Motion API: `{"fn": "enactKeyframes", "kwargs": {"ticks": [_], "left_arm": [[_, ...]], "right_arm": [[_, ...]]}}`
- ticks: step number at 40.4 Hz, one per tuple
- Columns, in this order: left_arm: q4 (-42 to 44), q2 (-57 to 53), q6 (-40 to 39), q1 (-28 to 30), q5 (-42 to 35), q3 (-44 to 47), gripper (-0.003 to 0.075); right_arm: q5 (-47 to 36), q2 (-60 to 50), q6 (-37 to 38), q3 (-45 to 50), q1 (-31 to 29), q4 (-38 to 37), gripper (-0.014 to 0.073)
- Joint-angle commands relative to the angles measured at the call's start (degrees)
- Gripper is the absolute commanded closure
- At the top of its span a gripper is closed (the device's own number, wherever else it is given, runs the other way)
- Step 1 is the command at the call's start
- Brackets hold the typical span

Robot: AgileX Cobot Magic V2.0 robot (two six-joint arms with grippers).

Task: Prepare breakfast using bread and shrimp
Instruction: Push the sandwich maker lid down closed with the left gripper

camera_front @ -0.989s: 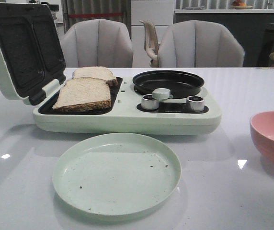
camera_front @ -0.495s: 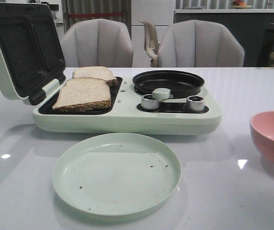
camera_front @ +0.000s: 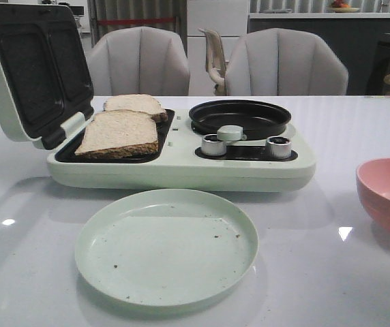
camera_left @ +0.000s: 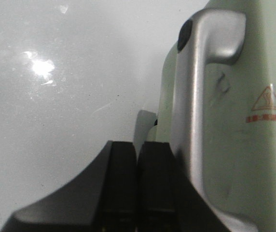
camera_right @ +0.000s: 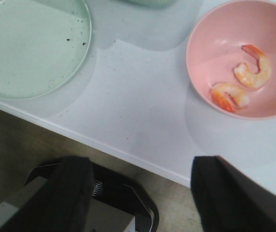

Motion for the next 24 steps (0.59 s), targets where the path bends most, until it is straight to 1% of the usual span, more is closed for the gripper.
{"fn": "enactKeyframes", "kwargs": {"ticks": [1, 8, 14, 19, 24], "left_arm": [[-3.4, -2.9, 1.2, -1.7, -1.5, -2.0, 0.0619], [-3.4, -2.9, 2.0, -3.6, 0.4, -2.0, 0.0619], [-3.3, -3.0, 6.0, -5.8, 2.4, -2.0, 0.0619], [-3.1, -3.6, 6.3, -7.8, 3.7, -1.9, 0.0619], [-1.9, -5.5, 9.2, -10.5, 5.1, -0.8, 0.0619]], "right_arm": [[-2.8, -0.6, -0.3, -1.5, -0.1, 0.1, 0.0055], [-2.8, -0.6, -0.3, -1.5, -0.1, 0.1, 0.0055], [-2.8, -0.6, -0.3, -1.5, -0.1, 0.1, 0.0055], [-2.8, -0.6, -0.3, -1.5, -0.1, 0.1, 0.0055], [-2.8, -0.6, -0.3, -1.5, -0.1, 0.1, 0.0055]]}}
